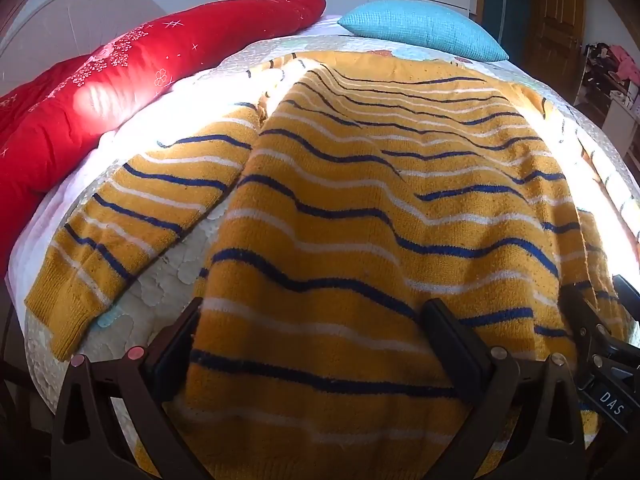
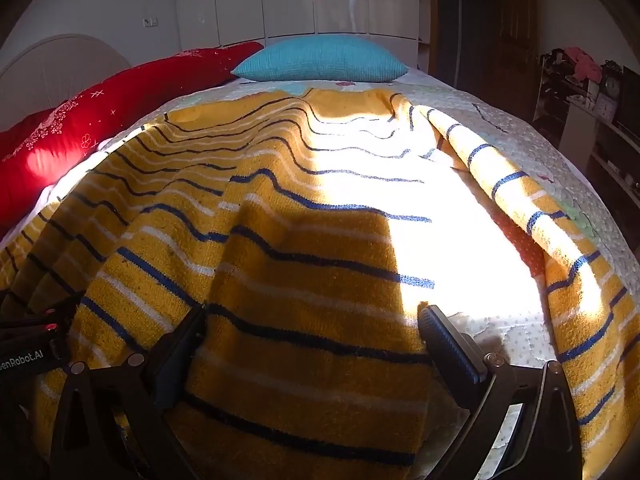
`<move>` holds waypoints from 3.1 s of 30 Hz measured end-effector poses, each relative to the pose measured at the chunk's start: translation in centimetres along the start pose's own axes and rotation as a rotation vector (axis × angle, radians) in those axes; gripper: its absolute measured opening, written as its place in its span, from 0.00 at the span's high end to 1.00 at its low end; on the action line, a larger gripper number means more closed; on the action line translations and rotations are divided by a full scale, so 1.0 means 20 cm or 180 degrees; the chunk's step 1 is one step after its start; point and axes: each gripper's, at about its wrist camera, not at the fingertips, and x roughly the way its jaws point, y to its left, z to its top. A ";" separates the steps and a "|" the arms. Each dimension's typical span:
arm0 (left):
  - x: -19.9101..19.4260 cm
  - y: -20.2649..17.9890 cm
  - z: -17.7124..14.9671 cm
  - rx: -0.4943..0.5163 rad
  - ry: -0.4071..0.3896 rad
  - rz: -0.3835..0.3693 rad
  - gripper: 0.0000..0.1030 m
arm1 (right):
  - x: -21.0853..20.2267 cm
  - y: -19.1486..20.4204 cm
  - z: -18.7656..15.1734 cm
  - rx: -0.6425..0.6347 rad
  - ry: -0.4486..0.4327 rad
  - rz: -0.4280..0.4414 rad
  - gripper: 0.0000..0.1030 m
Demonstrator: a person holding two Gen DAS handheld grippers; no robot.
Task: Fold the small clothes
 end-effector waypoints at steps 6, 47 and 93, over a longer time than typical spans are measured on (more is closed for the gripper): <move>0.01 0.00 0.01 -0.0008 0.0013 0.0012 0.00 | -0.02 0.02 -0.01 -0.0014 -0.0047 -0.0019 0.00; 0.00 0.00 0.01 -0.0117 -0.0168 -0.0154 0.00 | -0.17 -1.20 0.08 0.1126 0.0425 -0.0122 0.87; -0.12 0.33 -0.01 -0.0207 0.0017 -0.0726 0.89 | -0.16 -0.17 -0.09 0.0831 0.0649 0.1370 0.89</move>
